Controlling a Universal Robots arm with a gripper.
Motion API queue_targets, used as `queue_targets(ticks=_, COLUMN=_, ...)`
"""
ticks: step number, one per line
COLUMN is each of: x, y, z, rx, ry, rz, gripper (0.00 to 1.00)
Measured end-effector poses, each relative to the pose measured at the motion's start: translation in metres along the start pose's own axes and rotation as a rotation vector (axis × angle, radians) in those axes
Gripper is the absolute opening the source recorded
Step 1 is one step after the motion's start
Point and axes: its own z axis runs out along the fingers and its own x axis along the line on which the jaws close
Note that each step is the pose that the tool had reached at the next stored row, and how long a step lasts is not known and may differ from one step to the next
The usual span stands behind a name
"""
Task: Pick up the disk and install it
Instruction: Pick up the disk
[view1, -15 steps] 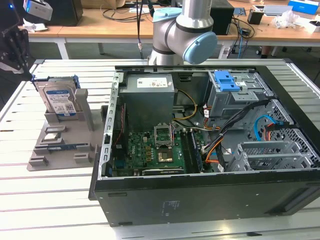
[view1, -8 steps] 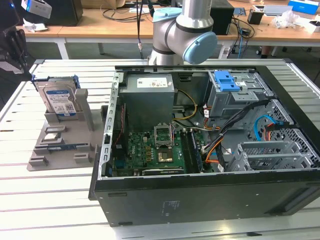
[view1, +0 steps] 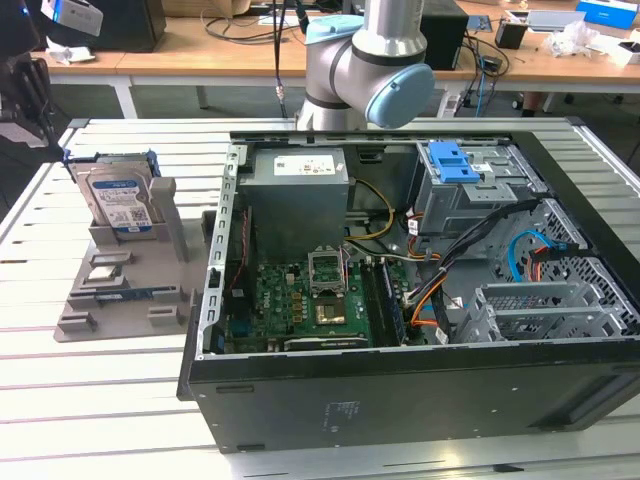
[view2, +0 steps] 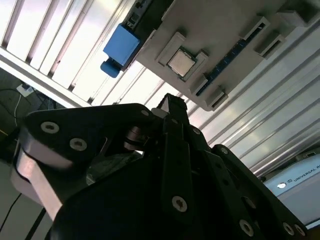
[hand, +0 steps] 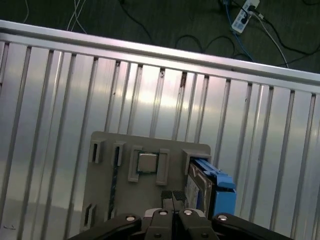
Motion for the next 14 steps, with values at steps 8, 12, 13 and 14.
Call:
queue_targets(ticks=8, x=0.0001, y=0.0000, z=0.0010, rx=-0.0024, ry=0.0185, rz=0.160, gripper=0.11)
queue_targets(ticks=12, x=0.0000, y=0.0000, z=0.0014, rx=-0.0028, ry=0.0158, rz=0.242, gripper=0.11)
queue_targets(ticks=13, x=0.0000, y=0.0000, z=0.0015, rx=-0.0028, ry=0.0152, rz=0.258, gripper=0.11)
queue_targets(ticks=14, x=0.0000, y=0.0000, z=0.0016, rx=-0.0029, ry=0.0146, rz=0.275, gripper=0.11)
